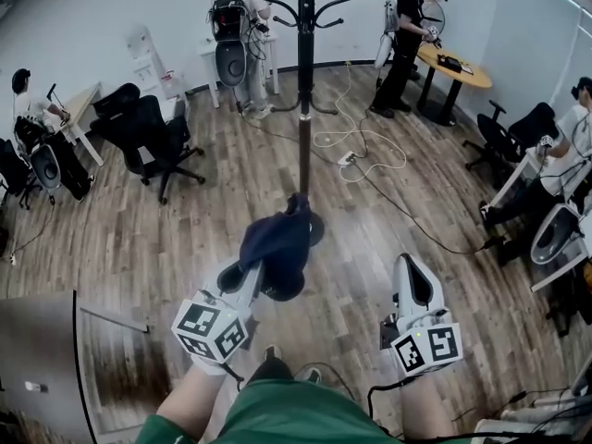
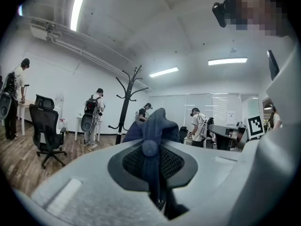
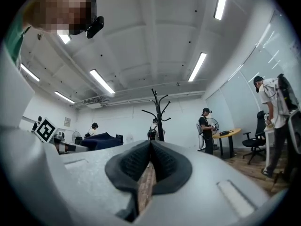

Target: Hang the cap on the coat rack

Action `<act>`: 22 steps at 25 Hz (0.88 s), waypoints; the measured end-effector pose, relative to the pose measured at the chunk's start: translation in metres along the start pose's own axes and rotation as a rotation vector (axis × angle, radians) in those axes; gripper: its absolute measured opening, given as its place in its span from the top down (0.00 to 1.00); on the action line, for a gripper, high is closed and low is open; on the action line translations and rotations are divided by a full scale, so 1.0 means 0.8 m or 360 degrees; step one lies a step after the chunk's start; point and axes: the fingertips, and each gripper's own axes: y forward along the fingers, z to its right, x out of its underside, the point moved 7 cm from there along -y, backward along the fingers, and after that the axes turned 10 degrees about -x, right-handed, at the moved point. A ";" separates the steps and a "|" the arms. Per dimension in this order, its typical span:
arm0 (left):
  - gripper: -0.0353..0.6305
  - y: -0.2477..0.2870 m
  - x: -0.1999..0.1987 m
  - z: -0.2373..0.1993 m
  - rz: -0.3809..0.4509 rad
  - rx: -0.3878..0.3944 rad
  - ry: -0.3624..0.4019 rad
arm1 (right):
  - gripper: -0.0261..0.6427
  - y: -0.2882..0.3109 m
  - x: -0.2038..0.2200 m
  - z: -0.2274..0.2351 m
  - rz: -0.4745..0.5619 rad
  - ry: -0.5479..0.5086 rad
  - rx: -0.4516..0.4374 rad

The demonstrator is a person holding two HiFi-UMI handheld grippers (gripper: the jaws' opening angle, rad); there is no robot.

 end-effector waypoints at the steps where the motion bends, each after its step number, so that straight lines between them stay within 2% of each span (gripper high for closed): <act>1: 0.89 0.003 -0.002 0.000 0.0009 -0.0006 0.0000 | 0.96 0.001 -0.001 0.003 -0.0003 0.0004 0.0009; 9: 0.89 0.057 -0.010 -0.022 0.0048 0.0019 -0.0020 | 0.96 0.033 0.010 0.028 -0.0049 0.0009 0.0095; 22: 0.89 0.199 -0.047 -0.104 0.0126 0.0122 -0.0014 | 0.96 0.165 -0.002 0.066 -0.0073 -0.0085 0.0242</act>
